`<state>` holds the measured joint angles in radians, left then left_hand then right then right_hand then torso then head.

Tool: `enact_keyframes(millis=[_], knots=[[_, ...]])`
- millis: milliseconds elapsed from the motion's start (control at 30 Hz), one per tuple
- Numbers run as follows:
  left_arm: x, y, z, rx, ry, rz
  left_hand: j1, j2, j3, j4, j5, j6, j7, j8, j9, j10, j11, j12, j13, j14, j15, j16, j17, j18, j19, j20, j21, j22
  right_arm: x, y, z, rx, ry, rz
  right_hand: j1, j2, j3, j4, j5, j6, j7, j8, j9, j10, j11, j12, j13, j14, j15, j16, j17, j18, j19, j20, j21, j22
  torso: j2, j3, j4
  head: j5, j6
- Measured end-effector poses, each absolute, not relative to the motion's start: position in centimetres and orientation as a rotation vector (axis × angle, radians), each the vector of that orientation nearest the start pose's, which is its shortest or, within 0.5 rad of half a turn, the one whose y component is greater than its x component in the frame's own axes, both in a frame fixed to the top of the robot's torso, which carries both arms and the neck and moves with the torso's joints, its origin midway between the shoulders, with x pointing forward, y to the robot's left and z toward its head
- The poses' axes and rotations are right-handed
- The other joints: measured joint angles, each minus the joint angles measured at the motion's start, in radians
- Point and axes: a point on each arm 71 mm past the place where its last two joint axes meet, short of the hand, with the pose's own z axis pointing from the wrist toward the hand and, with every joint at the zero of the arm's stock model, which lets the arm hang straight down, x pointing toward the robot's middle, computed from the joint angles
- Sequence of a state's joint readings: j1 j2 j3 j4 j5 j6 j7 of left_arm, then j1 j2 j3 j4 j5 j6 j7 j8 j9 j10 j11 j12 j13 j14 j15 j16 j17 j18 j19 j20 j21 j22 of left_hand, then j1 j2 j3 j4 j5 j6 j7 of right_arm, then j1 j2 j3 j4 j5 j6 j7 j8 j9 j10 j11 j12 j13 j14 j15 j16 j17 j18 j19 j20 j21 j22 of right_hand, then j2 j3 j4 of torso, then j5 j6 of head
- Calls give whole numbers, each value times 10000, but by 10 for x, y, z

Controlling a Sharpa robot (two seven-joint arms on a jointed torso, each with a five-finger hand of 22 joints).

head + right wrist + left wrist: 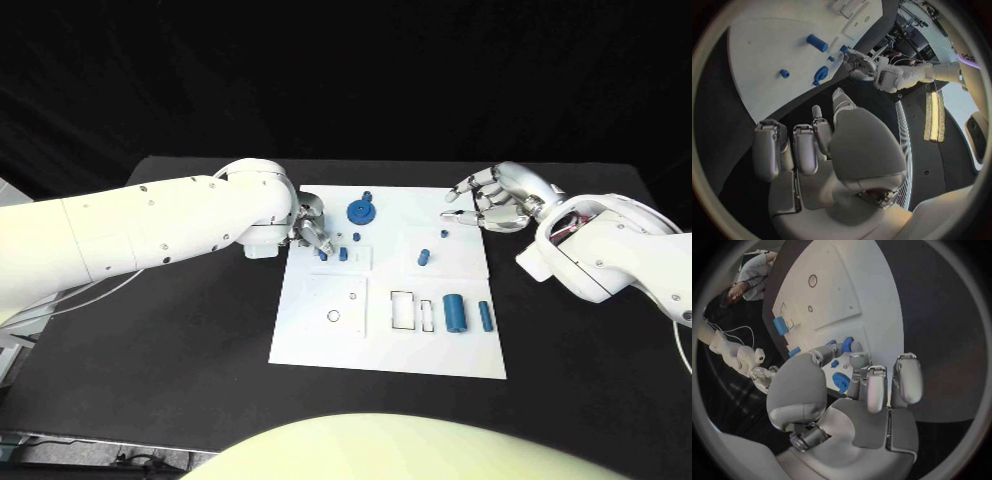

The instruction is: Assemble the parts on the task board

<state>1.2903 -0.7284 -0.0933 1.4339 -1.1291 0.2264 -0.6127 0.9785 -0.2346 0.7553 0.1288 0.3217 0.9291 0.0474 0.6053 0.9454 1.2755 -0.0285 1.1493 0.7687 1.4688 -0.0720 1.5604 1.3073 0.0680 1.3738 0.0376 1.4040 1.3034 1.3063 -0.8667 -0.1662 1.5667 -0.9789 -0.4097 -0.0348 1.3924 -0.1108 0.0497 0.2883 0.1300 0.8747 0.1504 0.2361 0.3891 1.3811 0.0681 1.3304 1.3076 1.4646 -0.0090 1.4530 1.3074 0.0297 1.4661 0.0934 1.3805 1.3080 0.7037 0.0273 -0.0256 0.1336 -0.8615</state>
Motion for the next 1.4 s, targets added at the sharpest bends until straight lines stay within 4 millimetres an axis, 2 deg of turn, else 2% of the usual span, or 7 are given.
enact_keyframes(millis=[500,733,1100,1300,1400], knots=[[499,194,-211,-627,23553,-2271,2,1,-658,336,0,37,-34,-23,-72,-89,-18,0,-4,0,1,-38,7,1,0,1,-40,-41,481,-207,-176,2333,17130,8637,0,0,-27,27,0,0,0,0,0,0,0,0,0,0,0,0,-1,1,0,0,0,0,-2,2,-4,-16,5],[500,195,-211,-646,23562,-2281,-26,-26,-1380,719,0,6,5,-25,-116,-152,42,-51,-68,-1,2,-80,7,1,-55,56,-123,-117,481,-207,-176,2336,17129,8634,0,0,-27,27,0,0,0,0,-8,0,0,-37,0,0,0,0,-1,0,0,0,-78,-1,-2,2,-5,-12,10],[500,196,-212,-664,23582,-2323,-25,-26,-2112,1166,0,9,18,-28,-119,-250,142,-78,-164,-1,3,-89,6,-1,-126,54,-194,-198,481,-208,-176,2338,17121,8627,0,0,-27,27,0,0,0,0,-8,0,0,-37,0,0,0,-38,7,0,0,0,-125,-3,-3,-5,1,-22,-1],[501,196,-212,-673,23587,-2341,17,-65,-2218,1251,0,23,32,-31,-119,-250,142,-78,-164,-1,4,-94,5,0,-126,54,-194,-198,481,-208,-176,2338,17116,8623,0,0,-27,27,0,0,0,0,-8,0,0,-37,0,0,0,-38,7,0,0,0,-125,-3,-3,-12,1,-26,-5],[500,197,-211,-687,23581,-2363,100,18,-2274,1274,0,24,33,-33,-119,-250,142,-78,-164,-1,4,-126,4,0,-125,54,-194,-210,481,-207,-176,2335,17115,8627,0,0,-27,27,0,0,0,0,-8,0,0,-37,0,0,0,-38,7,0,0,0,-125,-4,-2,-12,-2,-27,-4]])
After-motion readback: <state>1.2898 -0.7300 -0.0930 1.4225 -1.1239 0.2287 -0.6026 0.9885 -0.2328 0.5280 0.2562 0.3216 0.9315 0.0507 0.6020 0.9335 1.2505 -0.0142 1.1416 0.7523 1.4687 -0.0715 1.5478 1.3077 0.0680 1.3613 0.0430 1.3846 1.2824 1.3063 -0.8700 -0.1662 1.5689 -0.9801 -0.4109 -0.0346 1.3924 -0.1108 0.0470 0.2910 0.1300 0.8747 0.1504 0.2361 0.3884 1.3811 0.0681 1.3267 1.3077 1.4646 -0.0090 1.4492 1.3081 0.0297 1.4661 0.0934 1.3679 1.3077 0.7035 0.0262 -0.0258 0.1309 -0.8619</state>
